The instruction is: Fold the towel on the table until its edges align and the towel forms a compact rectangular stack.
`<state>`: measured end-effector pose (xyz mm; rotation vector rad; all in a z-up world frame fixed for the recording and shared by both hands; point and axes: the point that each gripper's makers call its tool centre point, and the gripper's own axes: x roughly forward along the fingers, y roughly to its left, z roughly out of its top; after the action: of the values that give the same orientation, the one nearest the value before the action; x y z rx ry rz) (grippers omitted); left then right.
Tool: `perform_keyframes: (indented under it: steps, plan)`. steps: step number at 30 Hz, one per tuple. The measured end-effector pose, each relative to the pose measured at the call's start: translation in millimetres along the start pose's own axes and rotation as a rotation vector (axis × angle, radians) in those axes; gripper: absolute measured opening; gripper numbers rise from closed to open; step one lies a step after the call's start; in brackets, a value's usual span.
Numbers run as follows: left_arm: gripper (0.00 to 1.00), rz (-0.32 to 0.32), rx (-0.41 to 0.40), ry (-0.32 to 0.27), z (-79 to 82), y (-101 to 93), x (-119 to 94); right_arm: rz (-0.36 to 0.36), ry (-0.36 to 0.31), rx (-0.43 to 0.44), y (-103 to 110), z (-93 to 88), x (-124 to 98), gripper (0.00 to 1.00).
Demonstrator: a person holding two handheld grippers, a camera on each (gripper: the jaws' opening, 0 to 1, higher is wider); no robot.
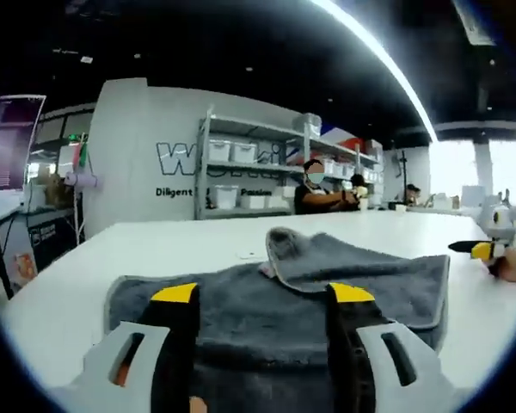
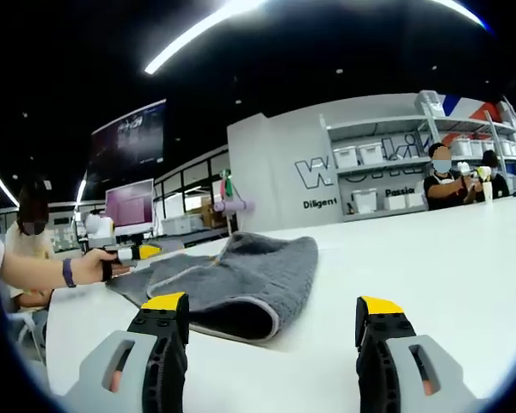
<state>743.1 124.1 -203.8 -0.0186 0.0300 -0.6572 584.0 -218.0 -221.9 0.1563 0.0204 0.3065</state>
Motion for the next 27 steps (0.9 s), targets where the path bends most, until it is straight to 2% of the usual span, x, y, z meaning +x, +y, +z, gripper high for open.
perform_keyframes:
  steps: [2, 5, 7, 9, 11, 14, 17, 22, 27]
  plan:
    - [0.75, -0.023, -0.047, -0.018, -5.7, 3.9, -10, 0.008, 0.000, -0.001, 2, -0.1, 1, 0.80]
    - [0.77, -0.055, -0.019, 0.045, -20.9, 6.6, -19, 0.033, -0.011, 0.003, 6, 1.4, 4, 0.79]
    - [0.80, -0.084, -0.011, 0.048, -20.9, 4.4, -22, 0.041, -0.013, 0.004, 8, 1.7, 6, 0.79]
    - [0.83, -0.123, -0.048, 0.033, -19.3, -0.4, -23, 0.046, -0.006, -0.005, 9, 0.5, 7, 0.78]
    - [0.83, -0.136, -0.058, 0.017, -18.4, -0.6, -26, 0.052, 0.003, -0.019, 11, -1.1, 8, 0.78]
    - [0.74, -0.160, -0.017, -0.008, -15.2, -6.4, -32, 0.061, 0.016, -0.043, 13, -3.4, 9, 0.77]
    - [0.74, -0.199, -0.044, -0.026, -10.8, -14.8, -33, 0.086, 0.019, -0.040, 17, -4.0, 12, 0.75]
    - [0.74, -0.194, -0.024, -0.023, -12.7, -14.4, -34, 0.158, 0.047, -0.058, 31, -9.3, 17, 0.75]
    - [0.75, -0.189, -0.037, -0.027, -12.0, -7.8, -34, 0.169, 0.044, -0.061, 34, -9.3, 16, 0.75]
